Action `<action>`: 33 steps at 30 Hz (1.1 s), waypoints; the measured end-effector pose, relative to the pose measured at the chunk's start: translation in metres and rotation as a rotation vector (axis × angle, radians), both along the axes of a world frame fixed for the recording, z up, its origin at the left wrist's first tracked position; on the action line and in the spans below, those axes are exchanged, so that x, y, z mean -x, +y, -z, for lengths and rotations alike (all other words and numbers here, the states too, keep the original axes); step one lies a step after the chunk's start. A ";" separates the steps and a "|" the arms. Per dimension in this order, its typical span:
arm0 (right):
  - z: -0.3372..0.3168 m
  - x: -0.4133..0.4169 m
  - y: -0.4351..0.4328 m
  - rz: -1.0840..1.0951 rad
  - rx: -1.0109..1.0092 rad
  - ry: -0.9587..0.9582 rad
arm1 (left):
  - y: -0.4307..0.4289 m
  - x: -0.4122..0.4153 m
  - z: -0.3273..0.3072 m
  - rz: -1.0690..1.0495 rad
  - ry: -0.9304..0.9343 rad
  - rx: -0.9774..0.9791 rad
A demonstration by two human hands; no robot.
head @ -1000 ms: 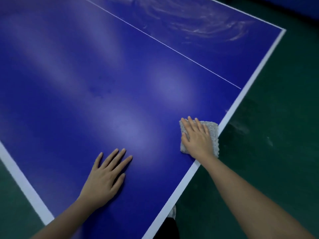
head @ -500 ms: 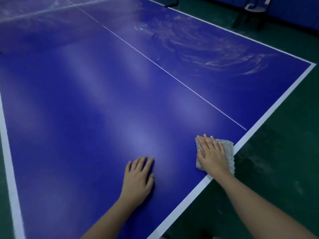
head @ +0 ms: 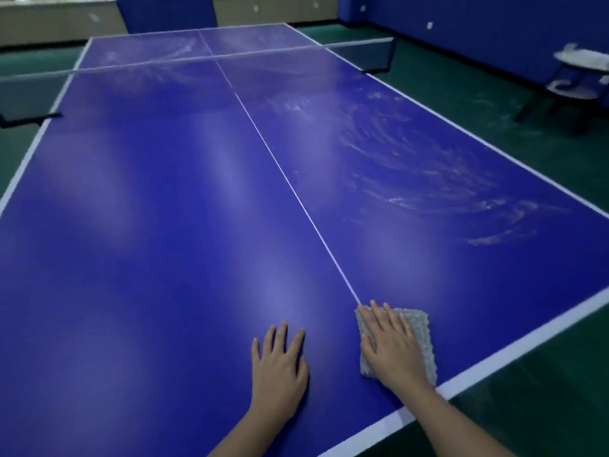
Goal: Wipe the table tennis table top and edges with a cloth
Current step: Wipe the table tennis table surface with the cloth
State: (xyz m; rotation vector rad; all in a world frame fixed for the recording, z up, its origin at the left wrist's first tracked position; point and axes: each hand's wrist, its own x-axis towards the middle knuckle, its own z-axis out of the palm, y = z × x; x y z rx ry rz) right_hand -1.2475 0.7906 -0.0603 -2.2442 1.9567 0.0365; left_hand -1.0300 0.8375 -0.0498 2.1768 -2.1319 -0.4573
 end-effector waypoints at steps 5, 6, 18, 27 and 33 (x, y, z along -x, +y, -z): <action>-0.001 0.043 -0.052 -0.187 0.026 -0.022 | -0.027 0.065 0.005 -0.140 -0.054 -0.042; 0.000 0.048 -0.059 -0.208 0.033 -0.035 | -0.028 0.073 0.006 -0.158 -0.056 -0.052; 0.000 0.078 -0.107 -0.441 0.001 -0.087 | -0.029 0.093 0.000 -0.214 -0.110 -0.016; -0.016 0.100 -0.103 -0.861 -0.011 0.000 | -0.029 0.093 -0.006 -0.243 -0.024 0.001; -0.012 0.093 -0.152 -1.146 0.007 0.055 | -0.057 0.094 -0.005 -0.290 -0.016 0.071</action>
